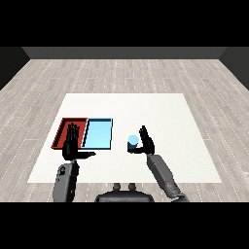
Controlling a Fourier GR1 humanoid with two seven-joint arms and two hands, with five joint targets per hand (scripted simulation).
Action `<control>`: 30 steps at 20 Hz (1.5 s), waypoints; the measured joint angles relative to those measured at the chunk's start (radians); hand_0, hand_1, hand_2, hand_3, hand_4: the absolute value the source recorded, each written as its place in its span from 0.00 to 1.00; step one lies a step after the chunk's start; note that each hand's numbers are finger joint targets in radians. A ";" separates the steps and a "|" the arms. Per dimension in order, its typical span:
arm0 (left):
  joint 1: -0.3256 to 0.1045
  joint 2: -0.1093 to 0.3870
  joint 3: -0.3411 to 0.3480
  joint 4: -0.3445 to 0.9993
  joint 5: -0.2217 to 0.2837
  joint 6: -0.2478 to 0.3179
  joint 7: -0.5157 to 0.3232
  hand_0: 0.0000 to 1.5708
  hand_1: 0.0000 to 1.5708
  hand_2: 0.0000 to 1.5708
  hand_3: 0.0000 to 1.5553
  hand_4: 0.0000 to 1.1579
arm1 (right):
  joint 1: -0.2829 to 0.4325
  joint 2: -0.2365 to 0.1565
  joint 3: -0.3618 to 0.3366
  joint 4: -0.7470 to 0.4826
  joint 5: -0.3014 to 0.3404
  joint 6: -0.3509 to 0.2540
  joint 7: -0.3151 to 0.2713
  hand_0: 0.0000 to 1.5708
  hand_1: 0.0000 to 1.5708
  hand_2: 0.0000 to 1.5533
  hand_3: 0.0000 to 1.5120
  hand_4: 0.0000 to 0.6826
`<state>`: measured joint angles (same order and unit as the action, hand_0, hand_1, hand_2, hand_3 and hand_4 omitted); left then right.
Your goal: Pick the blue can and put it in the blue box
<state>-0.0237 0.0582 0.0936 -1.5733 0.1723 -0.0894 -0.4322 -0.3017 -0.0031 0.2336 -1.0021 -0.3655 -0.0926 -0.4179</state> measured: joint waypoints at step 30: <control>0.031 -0.006 0.000 0.003 -0.001 -0.015 -0.032 0.00 0.00 0.00 0.00 0.00 | -0.209 0.003 0.176 0.283 -0.186 -0.162 -0.094 1.00 1.00 0.96 0.96 0.99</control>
<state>0.0070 0.0526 0.0939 -1.5705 0.1714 -0.1045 -0.4643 -0.5105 -0.0005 0.4095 -0.7194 -0.5519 -0.2542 -0.5120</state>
